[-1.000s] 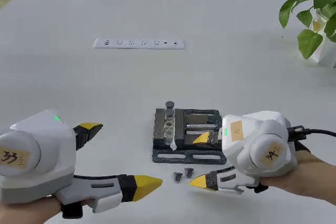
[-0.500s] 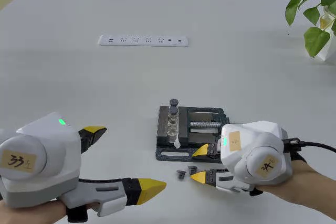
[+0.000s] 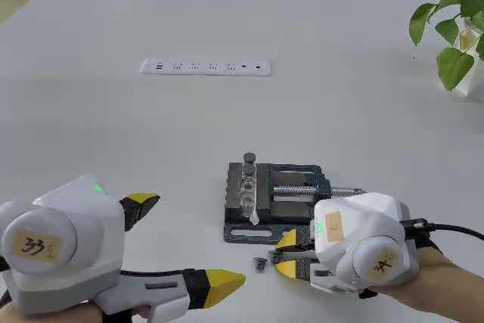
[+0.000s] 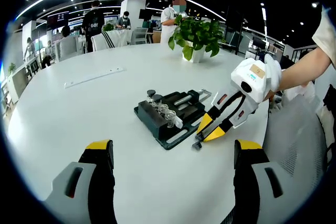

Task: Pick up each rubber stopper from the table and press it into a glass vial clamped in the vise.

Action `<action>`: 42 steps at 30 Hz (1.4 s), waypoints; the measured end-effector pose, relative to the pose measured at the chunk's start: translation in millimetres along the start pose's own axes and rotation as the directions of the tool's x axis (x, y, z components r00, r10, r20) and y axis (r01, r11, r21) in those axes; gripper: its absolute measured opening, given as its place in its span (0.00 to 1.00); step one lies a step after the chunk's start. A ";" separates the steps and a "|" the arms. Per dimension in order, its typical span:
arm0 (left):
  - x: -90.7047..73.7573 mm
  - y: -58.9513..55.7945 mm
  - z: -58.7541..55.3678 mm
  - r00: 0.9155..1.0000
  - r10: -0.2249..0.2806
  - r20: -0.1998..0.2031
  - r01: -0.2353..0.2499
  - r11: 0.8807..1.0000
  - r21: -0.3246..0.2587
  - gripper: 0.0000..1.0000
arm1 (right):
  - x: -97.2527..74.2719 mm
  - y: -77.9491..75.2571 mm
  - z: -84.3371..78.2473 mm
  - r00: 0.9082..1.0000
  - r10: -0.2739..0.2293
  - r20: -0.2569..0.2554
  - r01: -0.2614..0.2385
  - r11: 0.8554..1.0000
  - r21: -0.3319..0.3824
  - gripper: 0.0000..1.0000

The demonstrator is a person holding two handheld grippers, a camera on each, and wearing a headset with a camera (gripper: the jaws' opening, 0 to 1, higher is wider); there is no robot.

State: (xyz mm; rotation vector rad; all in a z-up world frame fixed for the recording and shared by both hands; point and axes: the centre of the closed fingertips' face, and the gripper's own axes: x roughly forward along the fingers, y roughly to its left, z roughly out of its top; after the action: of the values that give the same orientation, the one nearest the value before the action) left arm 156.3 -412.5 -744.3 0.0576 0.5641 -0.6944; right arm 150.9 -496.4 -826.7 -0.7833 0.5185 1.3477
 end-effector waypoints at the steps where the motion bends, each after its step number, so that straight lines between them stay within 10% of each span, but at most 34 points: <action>1: 0.3 0.4 -0.3 1.000 0.002 -0.001 -0.002 1.000 0.001 0.94 | -0.3 -0.1 0.1 1.000 0.004 0.002 -0.004 1.000 0.000 0.06; 10: 4.3 -2.0 1.1 1.000 -0.013 -0.012 0.013 1.000 0.002 0.92 | -11.2 -9.3 9.3 0.999 -0.025 0.027 0.025 1.000 0.015 0.05; 19: 11.3 -18.6 27.4 0.994 -0.109 0.021 0.110 0.993 -0.046 0.78 | -65.7 -38.3 56.7 0.981 -0.134 0.140 0.147 0.985 -0.087 0.05; 28: 14.4 -52.6 58.2 0.947 -0.299 0.120 0.320 0.913 -0.254 0.58 | -95.5 -35.6 80.8 0.969 -0.195 0.152 0.231 0.933 -0.276 0.05; 42: 13.7 -70.3 82.3 0.891 -0.395 0.223 0.451 0.823 -0.344 0.21 | -117.9 -29.9 101.3 0.952 -0.250 0.178 0.301 0.869 -0.392 0.05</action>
State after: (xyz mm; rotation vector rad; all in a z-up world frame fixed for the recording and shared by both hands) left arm 160.2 -494.1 -672.0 -0.5043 0.5732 -1.0011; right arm 149.4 -498.6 -668.5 -1.0717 0.0092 1.2390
